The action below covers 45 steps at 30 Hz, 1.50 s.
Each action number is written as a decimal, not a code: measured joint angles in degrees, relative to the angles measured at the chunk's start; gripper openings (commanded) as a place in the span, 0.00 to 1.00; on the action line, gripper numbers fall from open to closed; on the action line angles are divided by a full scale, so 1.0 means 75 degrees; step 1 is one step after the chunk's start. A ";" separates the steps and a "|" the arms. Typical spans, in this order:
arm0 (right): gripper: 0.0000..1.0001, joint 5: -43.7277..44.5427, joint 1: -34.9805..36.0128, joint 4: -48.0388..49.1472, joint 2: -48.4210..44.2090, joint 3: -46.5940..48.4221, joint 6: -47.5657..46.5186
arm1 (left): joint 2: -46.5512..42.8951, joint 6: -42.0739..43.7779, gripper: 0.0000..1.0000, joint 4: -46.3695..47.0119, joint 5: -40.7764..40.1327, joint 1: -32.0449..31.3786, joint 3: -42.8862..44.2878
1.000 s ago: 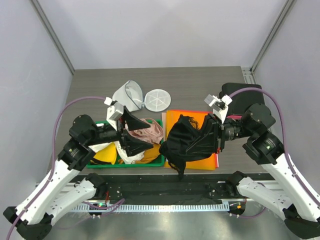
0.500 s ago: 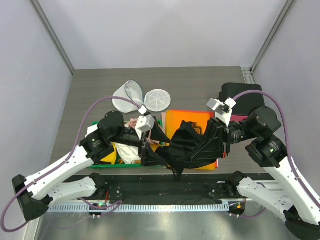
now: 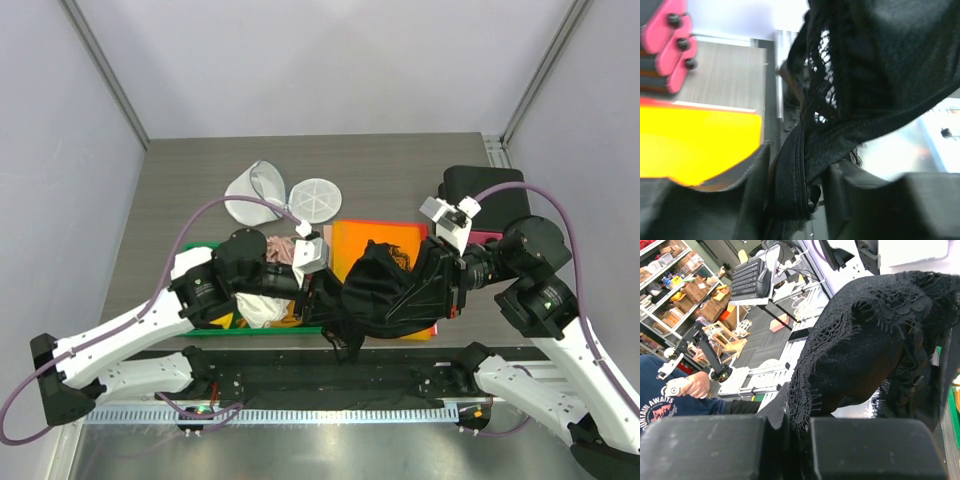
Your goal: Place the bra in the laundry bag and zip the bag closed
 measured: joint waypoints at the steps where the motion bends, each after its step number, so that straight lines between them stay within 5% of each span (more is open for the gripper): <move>1: 0.01 0.0023 0.0000 0.0000 -0.0009 0.0000 0.0000 | -0.0102 -0.0015 0.23 -0.0050 -0.0239 -0.0006 -0.0029; 4: 0.01 0.0192 0.0000 0.0009 -0.0017 -0.0003 -0.0006 | -0.0411 -0.0061 0.00 -0.0169 -0.0959 -0.0012 -0.0079; 14: 0.07 0.2238 0.0000 -0.0778 0.0487 -0.0038 -0.0653 | -0.0944 -0.1026 0.00 -0.0361 -0.4698 -0.0017 -0.0207; 19: 0.08 0.3532 0.0000 -0.0061 0.1008 -0.0682 -0.0085 | -0.1058 -0.1702 0.00 0.0079 -0.6575 -0.0015 -0.0449; 31: 0.15 0.5750 0.0799 0.2404 0.1862 -0.2116 0.2057 | -0.1291 -0.2699 0.00 0.2585 -0.8413 -0.0012 -0.1900; 37: 0.30 0.6449 0.1527 0.2850 0.2060 -0.2116 0.2221 | -0.1227 -0.2856 0.00 0.3550 -0.8804 -0.0012 -0.2020; 45: 0.71 0.7003 0.1690 0.2212 0.2049 -0.2090 0.1693 | -0.1408 -0.3305 0.00 0.4237 -0.9390 -0.0012 -0.2387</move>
